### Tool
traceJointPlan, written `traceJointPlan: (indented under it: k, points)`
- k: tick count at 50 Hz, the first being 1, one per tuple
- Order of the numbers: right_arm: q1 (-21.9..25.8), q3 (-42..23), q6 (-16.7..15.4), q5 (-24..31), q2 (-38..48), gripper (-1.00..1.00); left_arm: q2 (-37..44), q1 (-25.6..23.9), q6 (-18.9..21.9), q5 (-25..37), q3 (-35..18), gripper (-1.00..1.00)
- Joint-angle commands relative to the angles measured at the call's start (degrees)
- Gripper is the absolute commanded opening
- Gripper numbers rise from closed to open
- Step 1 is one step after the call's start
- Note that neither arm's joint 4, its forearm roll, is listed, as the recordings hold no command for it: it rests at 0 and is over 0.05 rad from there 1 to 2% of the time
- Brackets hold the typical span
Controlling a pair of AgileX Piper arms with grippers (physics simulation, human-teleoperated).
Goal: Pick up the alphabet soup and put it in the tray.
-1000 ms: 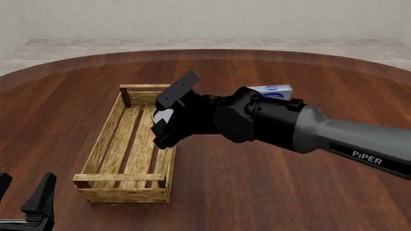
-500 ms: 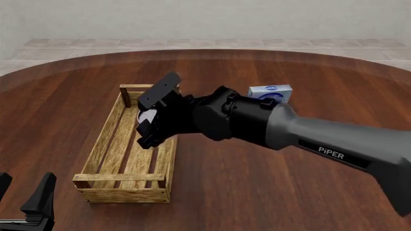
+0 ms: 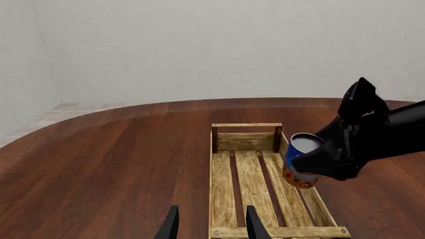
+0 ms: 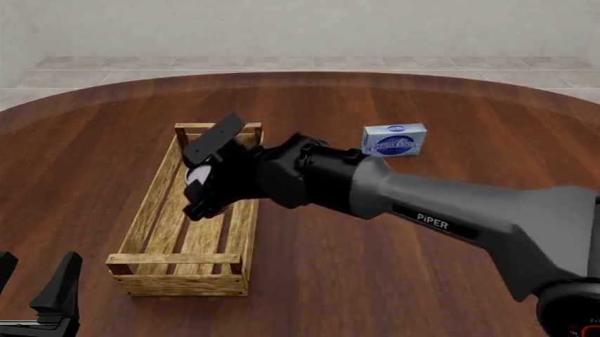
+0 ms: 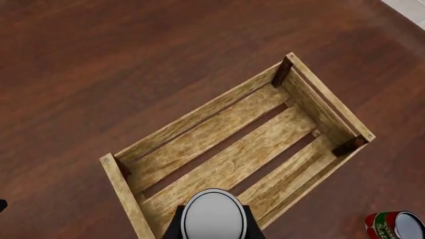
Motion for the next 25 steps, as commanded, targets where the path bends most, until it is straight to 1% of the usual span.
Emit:
traceJointPlan:
  k: [1,25]
  points:
    - [0.2,-2.0,1.7,-0.4,1.8,-1.00,-0.1,0.1,0.0,0.2,0.0,1.00]
    - [0.1,-3.1,2.8,-1.6,5.7,-1.00,-0.1,0.1,0.0,0.2,0.0,1.00]
